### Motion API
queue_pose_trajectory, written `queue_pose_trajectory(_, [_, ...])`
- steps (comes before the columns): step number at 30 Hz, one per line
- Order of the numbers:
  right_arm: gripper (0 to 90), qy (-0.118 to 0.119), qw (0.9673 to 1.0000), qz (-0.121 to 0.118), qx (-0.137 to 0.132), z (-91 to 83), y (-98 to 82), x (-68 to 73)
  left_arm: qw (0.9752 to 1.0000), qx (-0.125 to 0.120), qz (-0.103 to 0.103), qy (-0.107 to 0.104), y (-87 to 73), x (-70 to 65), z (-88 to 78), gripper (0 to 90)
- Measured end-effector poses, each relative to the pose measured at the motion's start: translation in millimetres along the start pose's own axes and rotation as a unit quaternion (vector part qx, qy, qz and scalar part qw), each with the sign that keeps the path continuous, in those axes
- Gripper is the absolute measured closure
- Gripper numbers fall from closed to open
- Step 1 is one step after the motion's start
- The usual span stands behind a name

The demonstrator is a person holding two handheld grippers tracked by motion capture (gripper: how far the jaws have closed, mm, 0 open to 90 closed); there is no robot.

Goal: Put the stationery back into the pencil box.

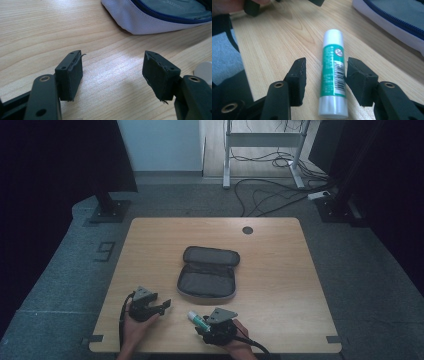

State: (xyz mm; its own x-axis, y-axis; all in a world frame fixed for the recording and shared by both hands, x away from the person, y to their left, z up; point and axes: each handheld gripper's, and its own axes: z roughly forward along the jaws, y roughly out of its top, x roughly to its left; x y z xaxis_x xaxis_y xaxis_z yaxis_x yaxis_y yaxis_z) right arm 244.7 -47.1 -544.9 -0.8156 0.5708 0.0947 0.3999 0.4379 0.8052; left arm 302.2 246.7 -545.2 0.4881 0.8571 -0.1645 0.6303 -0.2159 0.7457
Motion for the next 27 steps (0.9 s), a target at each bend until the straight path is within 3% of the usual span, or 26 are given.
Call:
queue_pose_trajectory(10, [57.4, -0.016, 0.9995, -0.008, 0.028, 9.3, -1.8, 1.7, 1.0000, 0.001, -0.004, -0.003, 0.1, 0.7, 0.5, 33.0])
queue_pose_trajectory(14, [64.4, -0.021, 0.9994, -0.007, 0.026, 8.6, -2.2, 0.8, 1.0000, 0.003, -0.006, -0.004, 0.1, 1.4, 0.3, 33.0])
queue_pose_trajectory(21, [65.1, -0.018, 0.9994, -0.002, 0.029, 7.4, -1.3, -1.5, 1.0000, 0.006, -0.005, -0.005, 0.1, 1.4, 0.7, 33.2])
queue_pose_trajectory(27, [65.2, -0.016, 0.9998, 0.005, 0.014, 2.5, 2.1, -3.5, 1.0000, 0.006, -0.004, -0.005, 0.2, 1.4, 0.6, 33.2])
